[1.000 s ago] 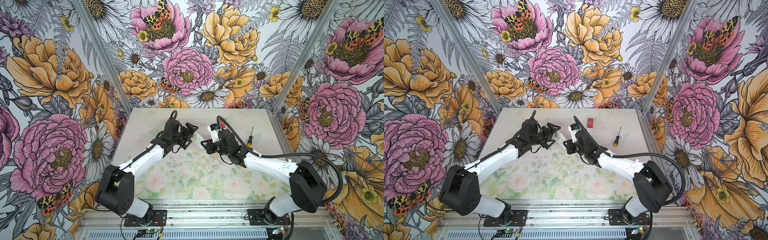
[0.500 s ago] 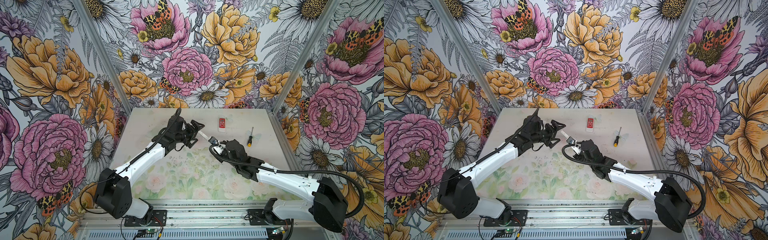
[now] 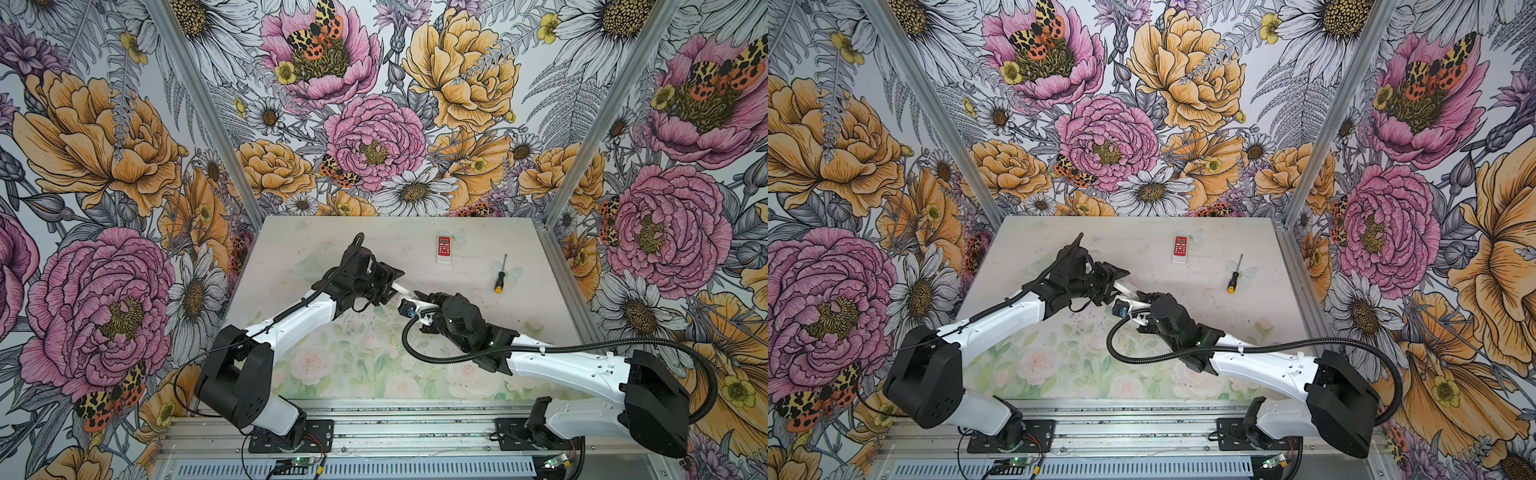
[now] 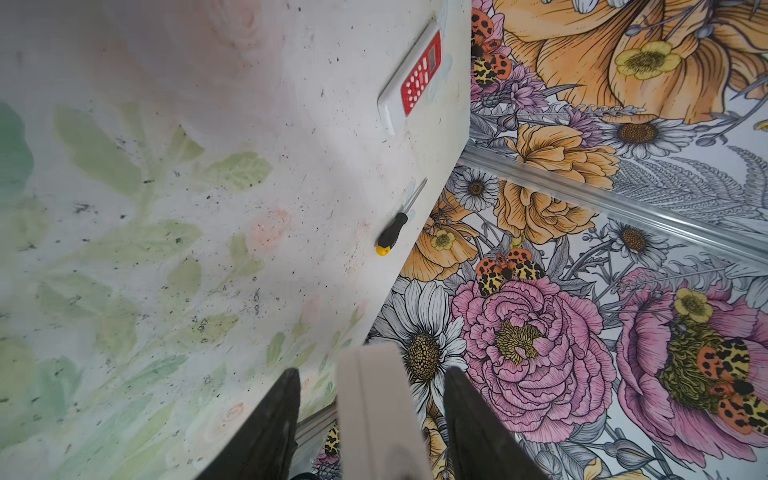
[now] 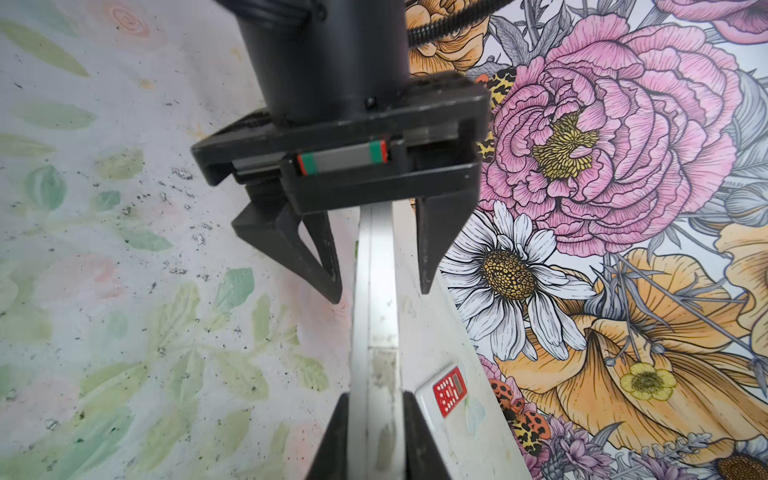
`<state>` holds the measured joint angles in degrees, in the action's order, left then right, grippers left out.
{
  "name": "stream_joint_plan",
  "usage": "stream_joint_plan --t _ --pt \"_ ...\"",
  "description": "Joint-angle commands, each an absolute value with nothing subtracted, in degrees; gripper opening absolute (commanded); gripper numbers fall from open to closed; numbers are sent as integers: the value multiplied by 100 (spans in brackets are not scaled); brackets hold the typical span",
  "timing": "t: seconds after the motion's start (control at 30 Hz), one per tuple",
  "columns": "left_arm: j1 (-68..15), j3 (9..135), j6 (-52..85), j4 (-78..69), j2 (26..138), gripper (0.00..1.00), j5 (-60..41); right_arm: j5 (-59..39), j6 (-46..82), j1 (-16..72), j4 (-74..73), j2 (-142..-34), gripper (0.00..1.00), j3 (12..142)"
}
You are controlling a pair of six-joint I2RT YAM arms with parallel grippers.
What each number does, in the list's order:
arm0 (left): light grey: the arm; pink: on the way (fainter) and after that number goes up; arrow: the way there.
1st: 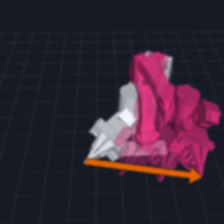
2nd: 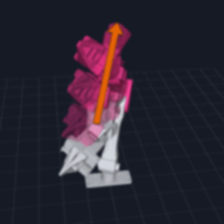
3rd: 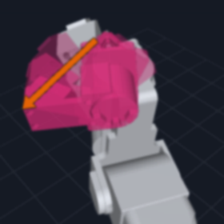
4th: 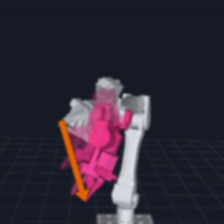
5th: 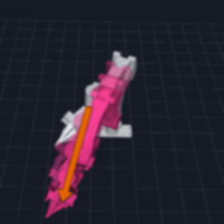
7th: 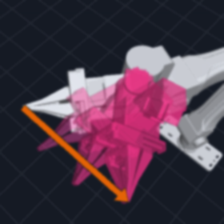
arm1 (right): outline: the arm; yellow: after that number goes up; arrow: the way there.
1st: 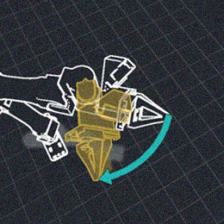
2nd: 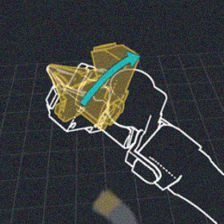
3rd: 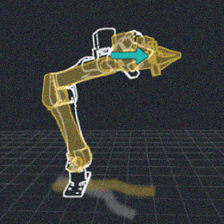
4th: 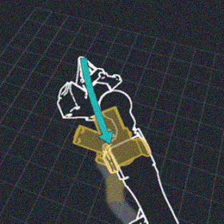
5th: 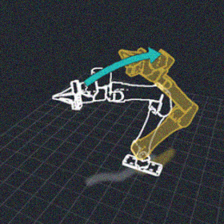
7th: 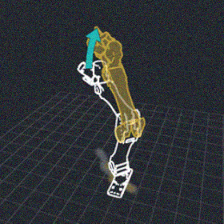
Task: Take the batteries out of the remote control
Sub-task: 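Grasp the remote's far end with the right gripper and pull it from the left gripper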
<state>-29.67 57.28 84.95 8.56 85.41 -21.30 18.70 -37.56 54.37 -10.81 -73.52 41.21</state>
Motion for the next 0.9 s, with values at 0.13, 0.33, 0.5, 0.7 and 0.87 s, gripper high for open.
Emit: stream_joint_plan --t 0.13,0.33,0.5,0.7,0.87 --pt "-2977 5408 8586 666 8255 38 -1947 2216 -3920 5555 -1507 -7422 0 4011" --pt "-2959 5344 8486 786 8091 20 -1728 2231 -3836 5571 -1374 -7416 0 3957" --pt "-2909 5344 8385 929 7948 9 -1559 2204 -3704 5588 -1255 -7341 0 3946" --pt "-2776 5105 8426 321 7793 0 -1400 1808 -2285 5609 -439 -6873 80 4285" --pt "-2540 5036 7500 -189 7701 0 -1160 1217 634 5589 415 -6155 93 4824"
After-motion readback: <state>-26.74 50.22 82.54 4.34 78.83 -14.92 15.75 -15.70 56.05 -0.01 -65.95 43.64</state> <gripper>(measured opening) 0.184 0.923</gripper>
